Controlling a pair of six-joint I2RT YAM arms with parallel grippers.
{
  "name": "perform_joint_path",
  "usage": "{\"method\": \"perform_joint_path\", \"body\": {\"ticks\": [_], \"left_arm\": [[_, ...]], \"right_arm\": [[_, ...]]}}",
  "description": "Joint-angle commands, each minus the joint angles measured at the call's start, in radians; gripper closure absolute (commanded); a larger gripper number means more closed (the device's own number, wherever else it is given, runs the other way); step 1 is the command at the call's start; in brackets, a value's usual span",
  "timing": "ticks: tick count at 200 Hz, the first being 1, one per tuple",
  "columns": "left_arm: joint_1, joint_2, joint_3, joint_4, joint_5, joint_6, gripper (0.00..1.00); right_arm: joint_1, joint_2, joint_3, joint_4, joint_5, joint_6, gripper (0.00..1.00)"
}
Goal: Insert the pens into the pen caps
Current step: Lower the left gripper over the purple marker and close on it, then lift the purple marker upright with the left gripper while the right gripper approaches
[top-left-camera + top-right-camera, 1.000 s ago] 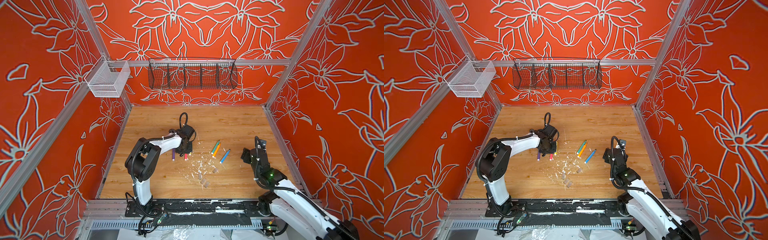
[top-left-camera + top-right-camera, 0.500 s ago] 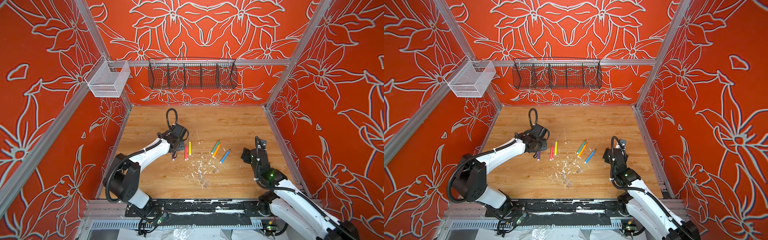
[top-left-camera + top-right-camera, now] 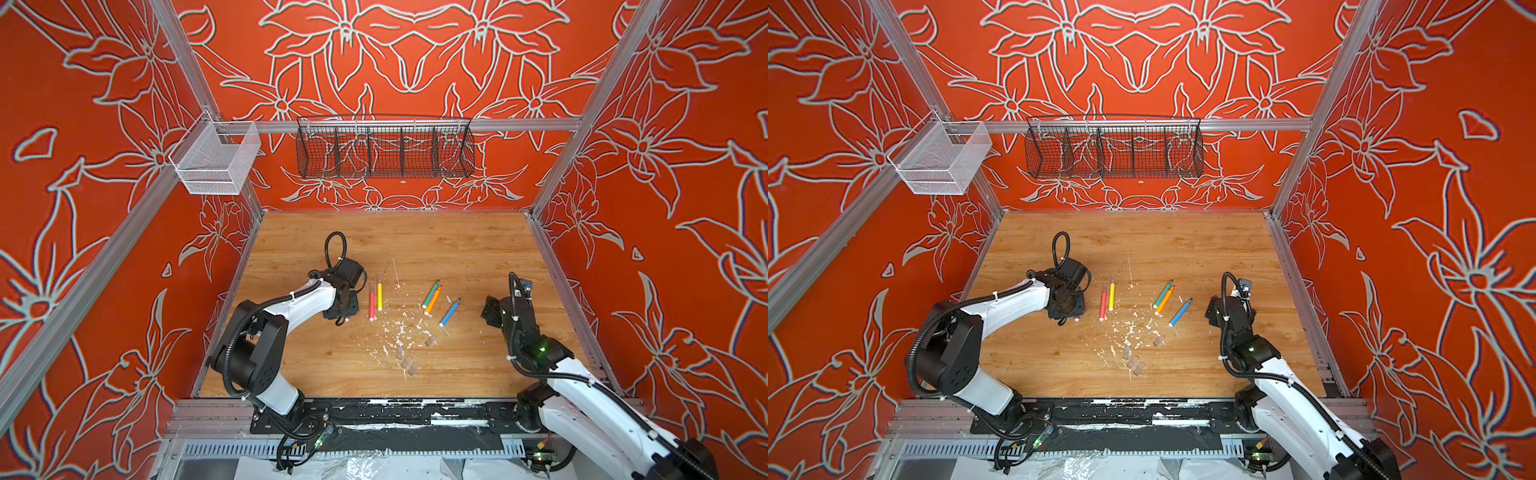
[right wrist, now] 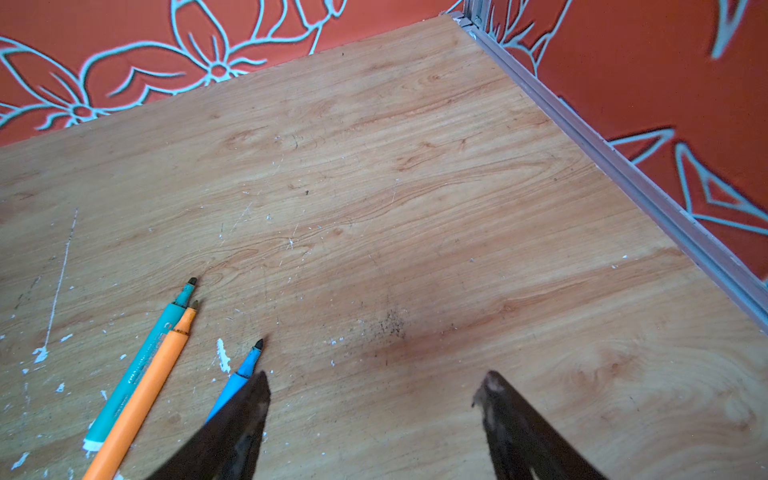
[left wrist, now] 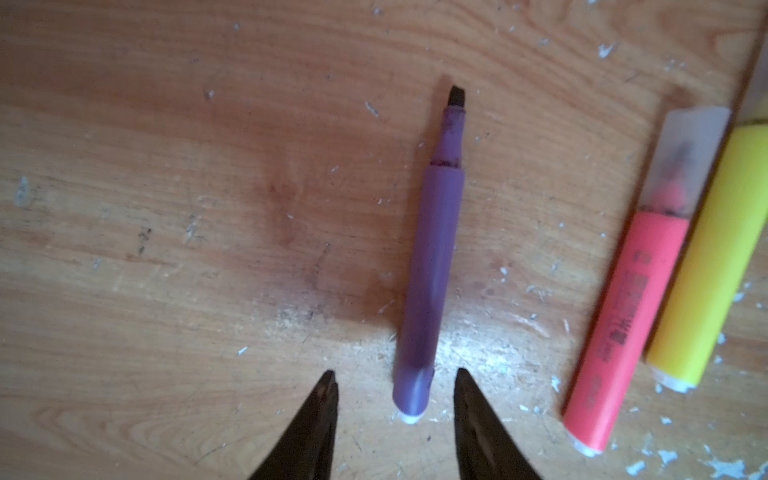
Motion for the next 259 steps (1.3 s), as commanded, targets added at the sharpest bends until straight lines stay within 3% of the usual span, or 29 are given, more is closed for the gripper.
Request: {"method": "perform_joint_path", "body": {"ticks": [1,34,72,162,259], "left_arm": [[-0.001,0.027,0.014,-0.012,0.014,0.019,0.56],[-0.001,0.106,0.067,-0.024,0.034,0.057,0.60],[0.002,0.171,0.117,-0.056,-0.038,0.079,0.60],[0.028,0.238,0.144,-0.069,0.001,0.084,0.69],[0.039,0.228,0.135,-0.056,0.037,0.090,0.96]], "right_arm": [[-0.003,-0.009,0.002,0.010,0.000,0.006,0.18],[-0.004,-0.018,-0.002,0.014,-0.002,0.006,0.18],[-0.003,-0.017,-0.002,0.014,-0.006,0.004,0.18],[-0.003,-0.024,-0.004,0.009,-0.009,0.004,0.18],[-0.003,-0.026,-0.003,0.003,-0.004,0.005,0.18]]}}
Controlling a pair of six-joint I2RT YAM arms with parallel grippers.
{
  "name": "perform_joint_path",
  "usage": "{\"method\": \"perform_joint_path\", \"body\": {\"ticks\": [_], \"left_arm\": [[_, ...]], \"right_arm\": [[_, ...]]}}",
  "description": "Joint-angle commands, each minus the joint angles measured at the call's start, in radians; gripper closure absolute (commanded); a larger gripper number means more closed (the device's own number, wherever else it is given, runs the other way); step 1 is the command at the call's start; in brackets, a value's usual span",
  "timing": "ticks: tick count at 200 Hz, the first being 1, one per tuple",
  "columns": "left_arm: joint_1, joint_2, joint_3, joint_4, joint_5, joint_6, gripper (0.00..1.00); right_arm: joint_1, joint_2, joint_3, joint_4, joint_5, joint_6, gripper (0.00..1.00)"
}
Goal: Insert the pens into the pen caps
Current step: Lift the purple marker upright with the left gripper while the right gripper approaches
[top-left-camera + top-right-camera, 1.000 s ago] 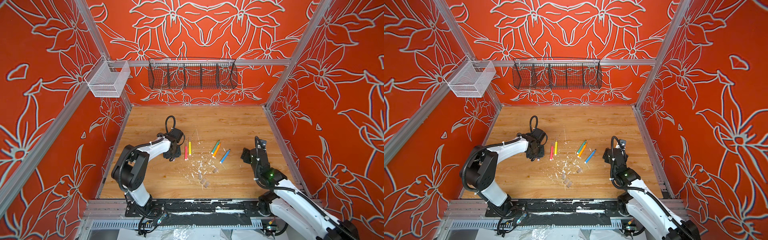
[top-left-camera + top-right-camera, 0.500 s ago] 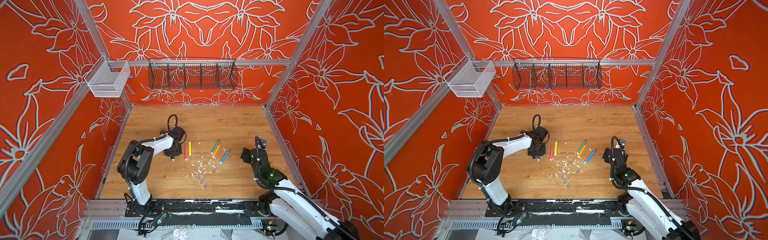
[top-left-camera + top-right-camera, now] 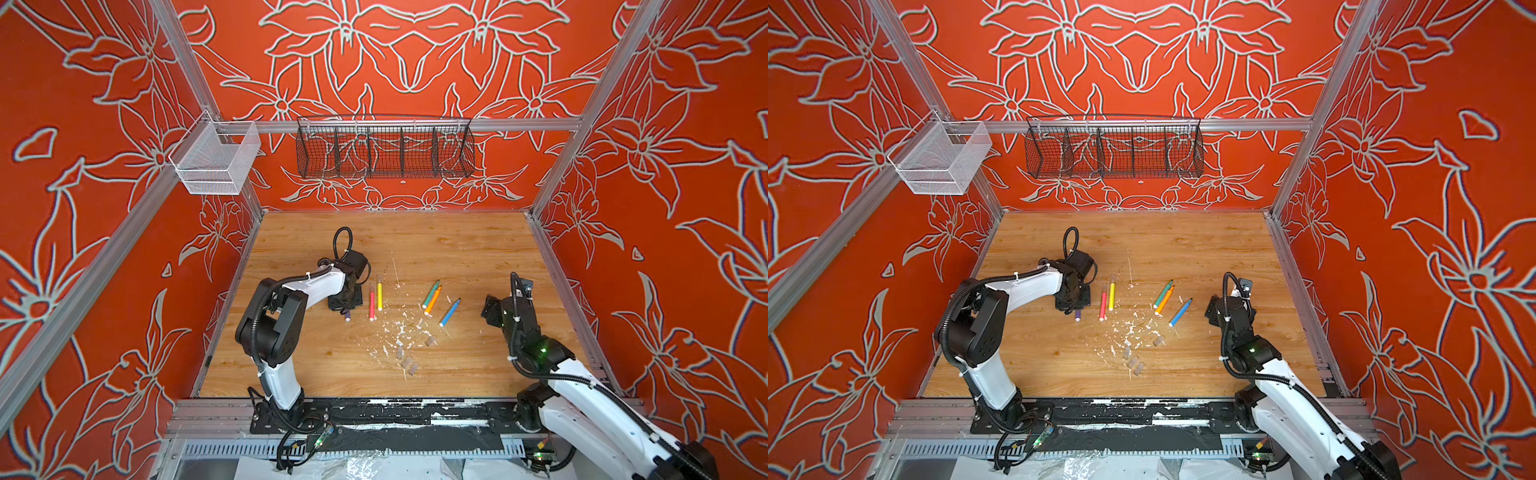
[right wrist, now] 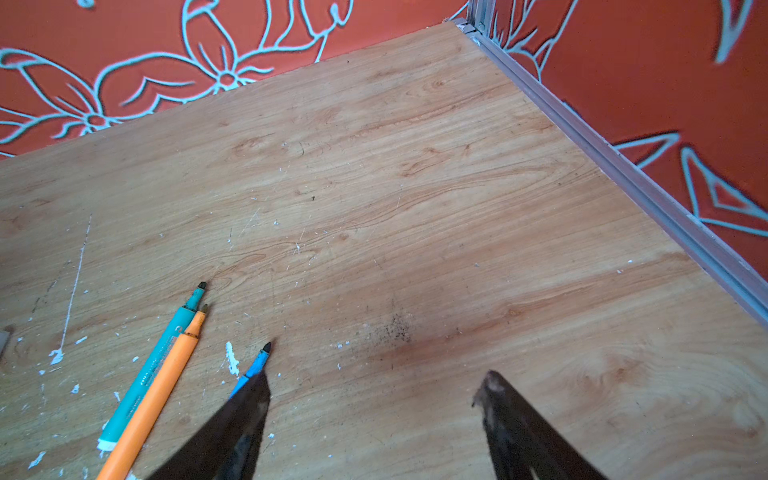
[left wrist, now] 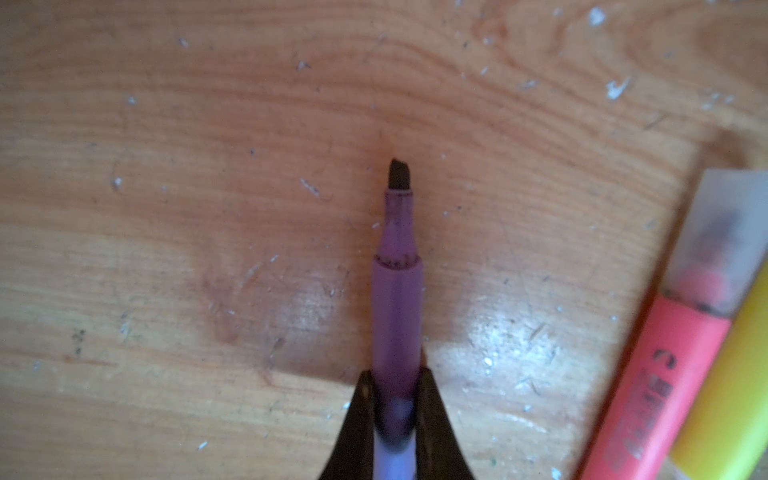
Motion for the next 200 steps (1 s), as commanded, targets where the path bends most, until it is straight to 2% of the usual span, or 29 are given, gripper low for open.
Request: {"method": "perform_joint_path", "body": {"ticks": [1,12,29,61,87,109,123,135,150,156,162,182,200], "left_arm": [[0.007,0.019,-0.020,-0.024,0.011,0.002,0.96],[0.006,-0.005,-0.027,-0.021,0.007,0.004,1.00],[0.003,-0.076,-0.054,-0.007,-0.019,-0.001,1.00],[-0.011,-0.300,-0.107,0.012,-0.114,-0.047,1.00],[-0.081,-0.479,-0.078,0.045,-0.136,-0.069,1.00],[-0.152,-0.578,-0.084,0.171,-0.155,-0.070,1.00],[-0.193,-0.609,-0.106,0.282,-0.143,-0.018,1.00],[-0.245,-0.629,-0.158,0.394,-0.144,0.080,1.00],[-0.327,-0.650,-0.269,0.558,-0.187,0.239,1.00],[-0.355,-0.654,-0.305,0.607,-0.220,0.264,1.00],[-0.366,-0.657,-0.326,0.631,-0.222,0.264,1.00],[-0.390,-0.663,-0.330,0.640,-0.095,0.295,1.00],[-0.441,-0.663,-0.330,0.660,-0.095,0.353,1.00]], "right_arm": [[-0.003,-0.011,-0.002,-0.003,0.004,0.006,0.18],[-0.003,-0.009,-0.001,-0.007,0.008,0.009,0.18],[-0.003,-0.007,0.002,-0.012,0.011,0.013,0.18],[-0.003,-0.006,0.044,-0.067,-0.005,0.044,0.20],[-0.003,-0.005,0.174,-0.122,-0.145,0.069,0.26],[0.002,0.004,0.275,-0.109,-0.278,0.110,0.27],[0.014,0.026,0.324,-0.077,-0.330,0.140,0.27],[0.037,0.057,0.359,-0.052,-0.365,0.161,0.27],[0.094,0.105,0.385,-0.016,-0.390,0.175,0.28],[0.127,0.124,0.387,0.005,-0.390,0.176,0.29],[0.163,0.142,0.385,0.027,-0.384,0.179,0.30],[0.272,0.188,0.389,0.077,-0.377,0.183,0.30],[0.344,0.214,0.386,0.115,-0.387,0.197,0.30]]}}
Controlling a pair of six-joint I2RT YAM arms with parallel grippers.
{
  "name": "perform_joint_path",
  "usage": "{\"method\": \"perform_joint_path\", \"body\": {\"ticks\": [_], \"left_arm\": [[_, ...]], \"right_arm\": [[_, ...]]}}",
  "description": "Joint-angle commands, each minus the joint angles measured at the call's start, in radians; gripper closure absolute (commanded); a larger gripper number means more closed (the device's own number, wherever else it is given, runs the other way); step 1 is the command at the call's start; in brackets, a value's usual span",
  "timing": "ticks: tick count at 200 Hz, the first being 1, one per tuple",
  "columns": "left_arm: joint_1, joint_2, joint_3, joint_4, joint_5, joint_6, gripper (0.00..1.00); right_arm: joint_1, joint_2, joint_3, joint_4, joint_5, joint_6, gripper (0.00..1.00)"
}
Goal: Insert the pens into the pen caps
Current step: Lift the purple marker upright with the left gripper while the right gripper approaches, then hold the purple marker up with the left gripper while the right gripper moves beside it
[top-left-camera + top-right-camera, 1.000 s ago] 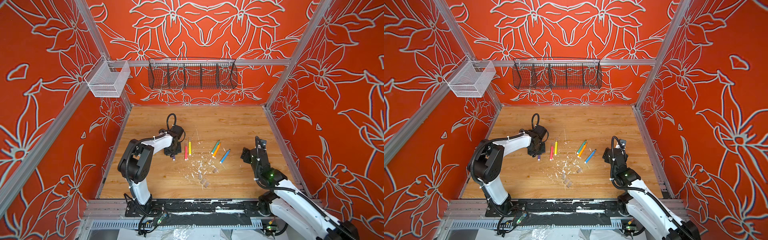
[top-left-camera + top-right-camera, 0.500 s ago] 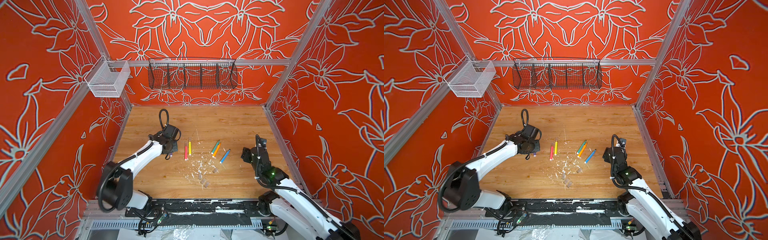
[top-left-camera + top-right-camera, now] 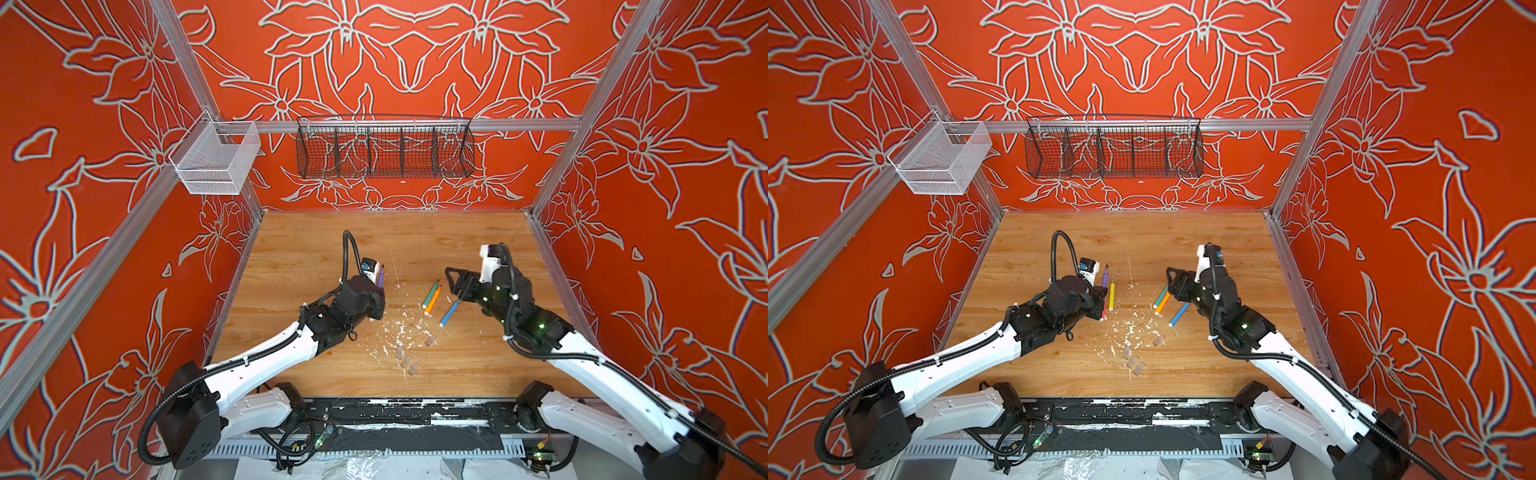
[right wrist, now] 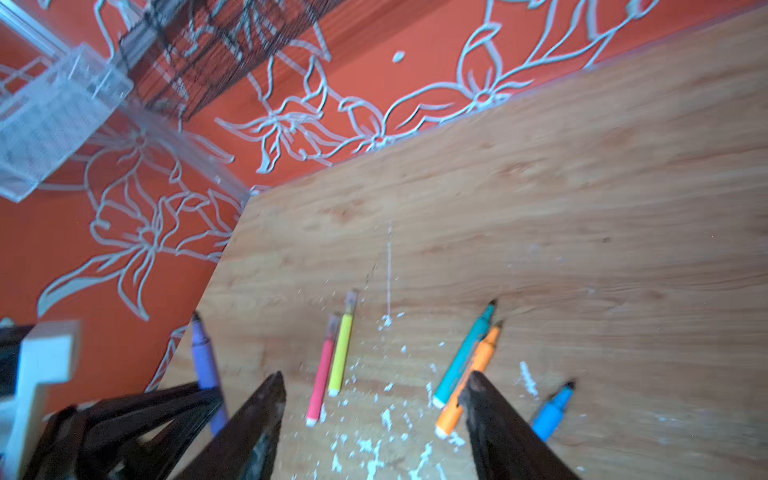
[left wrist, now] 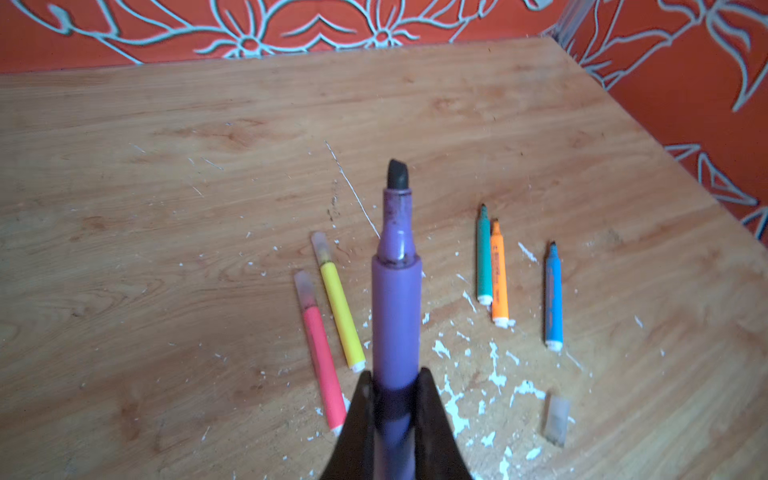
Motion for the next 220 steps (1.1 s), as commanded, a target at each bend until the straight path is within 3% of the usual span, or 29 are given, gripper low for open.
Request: {"method": "perform_joint_path", "body": {"ticks": [1,47,118,220], "left_arm": [[-0.049,-0.013,0.019,0.136,0.030,0.122,1.00],[-0.068,0.010,0.008,0.171,0.176,0.155,1.00],[-0.093,0.064,0.036,0.166,0.265,0.184,1.00],[-0.100,0.062,0.033,0.170,0.312,0.199,1.00]], "right_arm": [[0.078,0.015,0.007,0.085,-0.037,0.042,0.30],[0.166,0.060,-0.008,0.157,-0.092,0.080,0.29],[0.206,0.100,-0.004,0.192,-0.118,0.091,0.29],[0.211,0.137,0.006,0.206,-0.128,0.103,0.46]]}}
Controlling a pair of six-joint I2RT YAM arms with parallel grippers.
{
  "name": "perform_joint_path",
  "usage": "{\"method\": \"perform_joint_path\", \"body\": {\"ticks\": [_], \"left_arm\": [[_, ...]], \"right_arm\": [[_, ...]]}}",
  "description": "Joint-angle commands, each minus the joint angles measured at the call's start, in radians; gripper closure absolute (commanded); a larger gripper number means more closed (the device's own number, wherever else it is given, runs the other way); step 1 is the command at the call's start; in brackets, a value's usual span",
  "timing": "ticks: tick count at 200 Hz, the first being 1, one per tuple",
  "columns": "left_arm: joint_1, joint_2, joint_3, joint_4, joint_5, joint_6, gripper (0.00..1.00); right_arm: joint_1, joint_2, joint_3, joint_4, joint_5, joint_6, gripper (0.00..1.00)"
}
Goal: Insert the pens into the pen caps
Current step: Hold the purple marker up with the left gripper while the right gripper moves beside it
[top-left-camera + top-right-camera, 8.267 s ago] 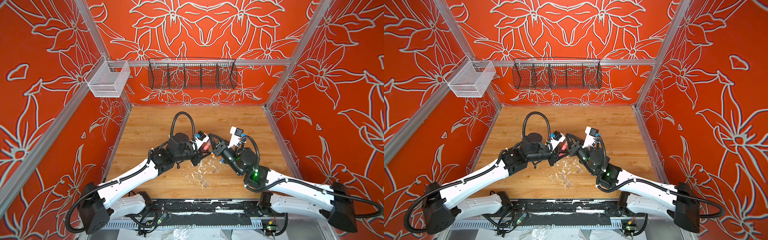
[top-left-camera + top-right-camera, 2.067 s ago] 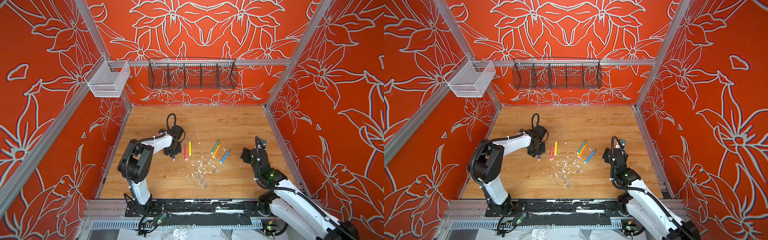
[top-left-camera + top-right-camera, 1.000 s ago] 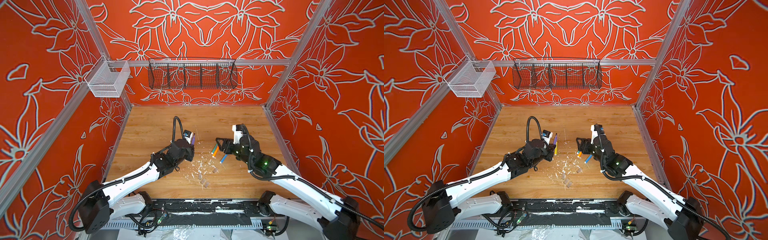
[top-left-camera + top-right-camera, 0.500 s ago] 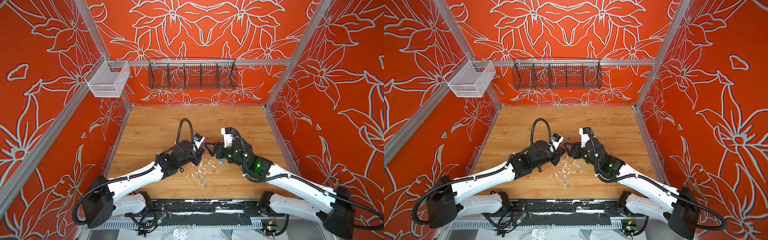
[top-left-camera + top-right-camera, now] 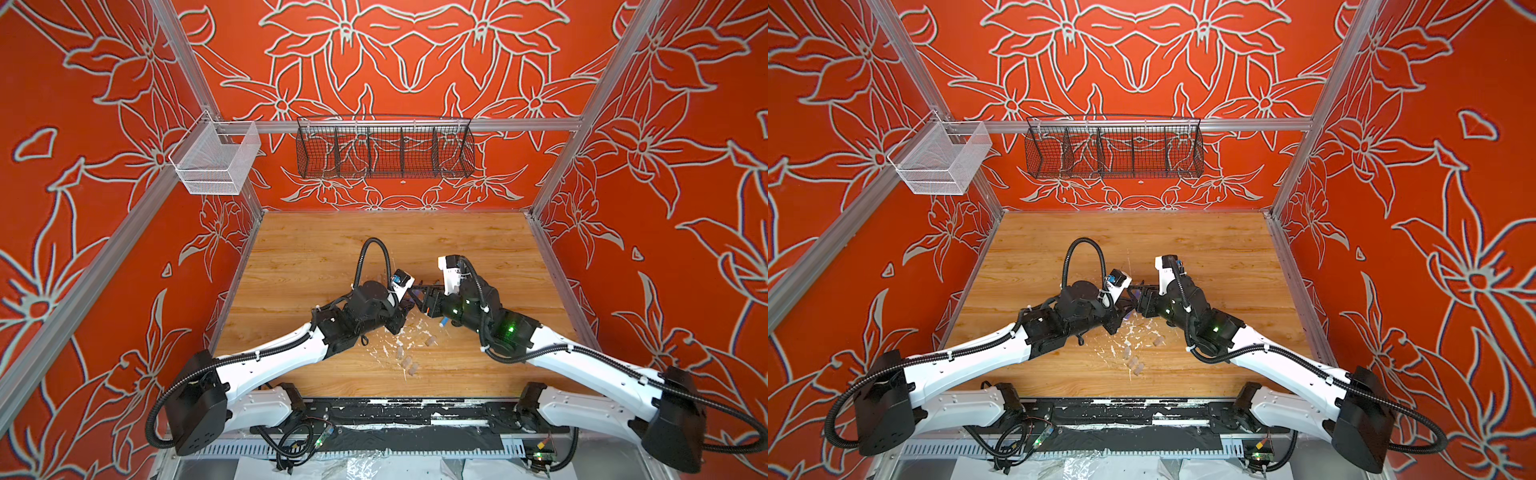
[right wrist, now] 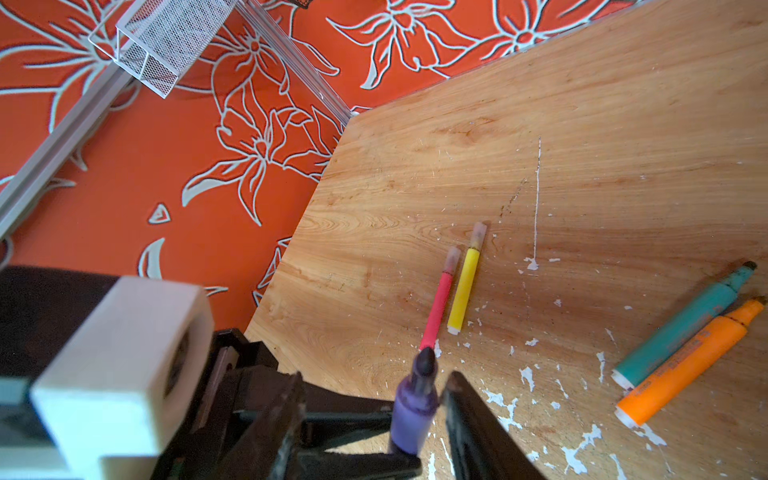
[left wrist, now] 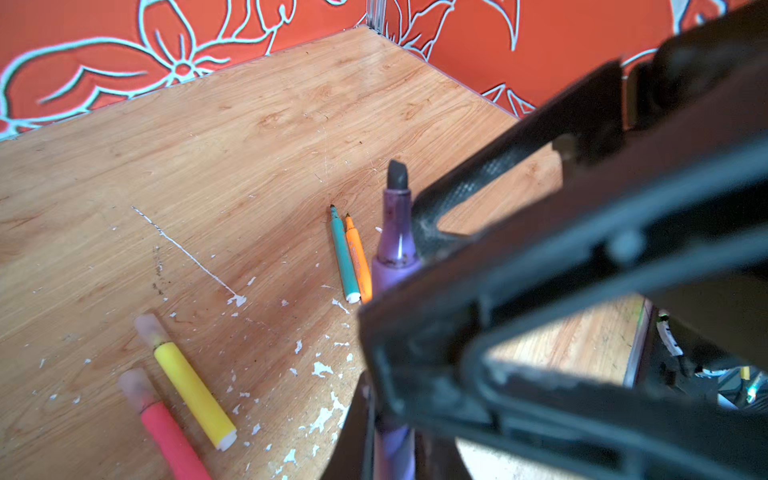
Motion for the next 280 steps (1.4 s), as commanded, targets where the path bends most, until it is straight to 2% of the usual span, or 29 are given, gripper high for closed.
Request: {"method": "perform_joint_path", "body": {"ticks": [1,72,77,96,119,132,162,193,280], "left_arm": [[-0.008,0.000,0.020,0.026,0.018,0.021,1.00],[-0.010,-0.033,-0.003,0.046,0.039,0.019,1.00],[-0.010,-0.036,-0.004,0.048,0.038,0.019,1.00],[-0.010,-0.047,-0.011,0.049,0.031,0.021,1.00],[-0.011,-0.054,-0.014,0.051,0.032,0.022,1.00],[-0.011,-0.057,-0.015,0.051,0.028,0.022,1.00],[-0.011,-0.050,-0.016,0.054,0.024,0.022,0.91],[-0.011,-0.045,-0.016,0.055,0.032,0.019,0.76],[-0.011,-0.044,-0.023,0.065,0.031,0.022,0.70]], "right_arm": [[0.007,0.005,0.009,0.022,-0.023,0.013,0.47],[0.010,0.044,0.012,0.025,0.017,0.020,0.58],[0.011,0.054,0.016,0.025,0.019,0.022,0.61],[0.011,0.082,0.033,0.022,0.005,0.028,0.82],[0.012,0.091,0.037,0.023,0.007,0.041,1.00],[0.015,0.085,0.030,0.029,0.007,0.050,1.00],[0.022,0.066,0.006,0.056,-0.010,0.078,1.00],[0.030,0.059,-0.019,0.095,-0.031,0.107,1.00],[0.074,0.057,-0.049,0.165,-0.036,0.145,1.00]]}}
